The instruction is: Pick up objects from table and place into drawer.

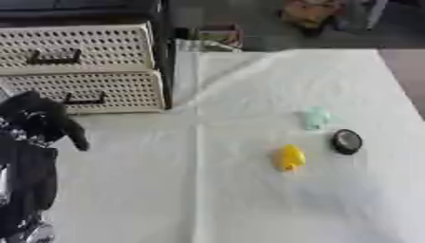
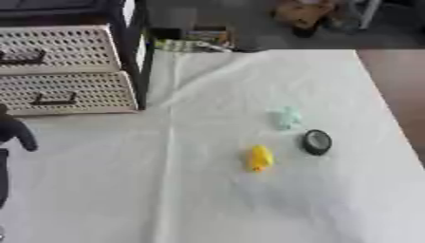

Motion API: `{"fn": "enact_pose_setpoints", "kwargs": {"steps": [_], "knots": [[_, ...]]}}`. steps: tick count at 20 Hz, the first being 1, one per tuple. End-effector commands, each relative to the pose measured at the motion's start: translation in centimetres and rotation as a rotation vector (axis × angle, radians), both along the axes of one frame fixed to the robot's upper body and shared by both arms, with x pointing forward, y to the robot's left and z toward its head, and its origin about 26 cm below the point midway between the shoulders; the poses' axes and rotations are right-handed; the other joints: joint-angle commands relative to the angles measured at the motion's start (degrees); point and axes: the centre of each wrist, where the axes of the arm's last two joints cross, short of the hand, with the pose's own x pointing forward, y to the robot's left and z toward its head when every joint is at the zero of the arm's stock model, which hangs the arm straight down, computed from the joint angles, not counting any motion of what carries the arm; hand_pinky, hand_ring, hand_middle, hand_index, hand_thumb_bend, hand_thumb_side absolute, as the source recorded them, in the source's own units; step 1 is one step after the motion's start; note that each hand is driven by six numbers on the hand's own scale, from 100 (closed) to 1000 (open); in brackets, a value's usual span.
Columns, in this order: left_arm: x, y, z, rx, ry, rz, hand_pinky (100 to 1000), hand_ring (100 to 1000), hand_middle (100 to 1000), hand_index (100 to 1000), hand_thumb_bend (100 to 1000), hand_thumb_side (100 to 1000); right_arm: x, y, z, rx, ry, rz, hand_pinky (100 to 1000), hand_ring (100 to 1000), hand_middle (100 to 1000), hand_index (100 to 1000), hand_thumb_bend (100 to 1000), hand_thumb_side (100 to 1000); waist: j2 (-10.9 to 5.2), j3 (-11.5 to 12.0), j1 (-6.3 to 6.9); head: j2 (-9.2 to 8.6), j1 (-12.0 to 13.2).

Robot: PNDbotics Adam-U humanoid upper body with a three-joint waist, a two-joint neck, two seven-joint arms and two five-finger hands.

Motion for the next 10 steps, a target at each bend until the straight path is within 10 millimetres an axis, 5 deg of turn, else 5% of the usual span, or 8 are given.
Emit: {"fn": "enact_pose_setpoints", "kwargs": {"steps": [1,10], "knots": [[-0.1,0.1,0.6,0.009,-0.026,-0.001,355,505,601,797,100,672,-0.2,0.0,0.8,-0.024,-0.026,0.0,732,679,420,818,336,987,-1.16,0.05,-0.07,-0.52,-0.04],[-0.2,2.2,0.9,0.034,-0.095,0.063,354,509,607,803,100,687,-0.3,-0.2,0.8,-0.027,-0.019,-0.003,733,680,424,819,329,988,-2.11,0.36,0.14,0.09,0.27]]}}
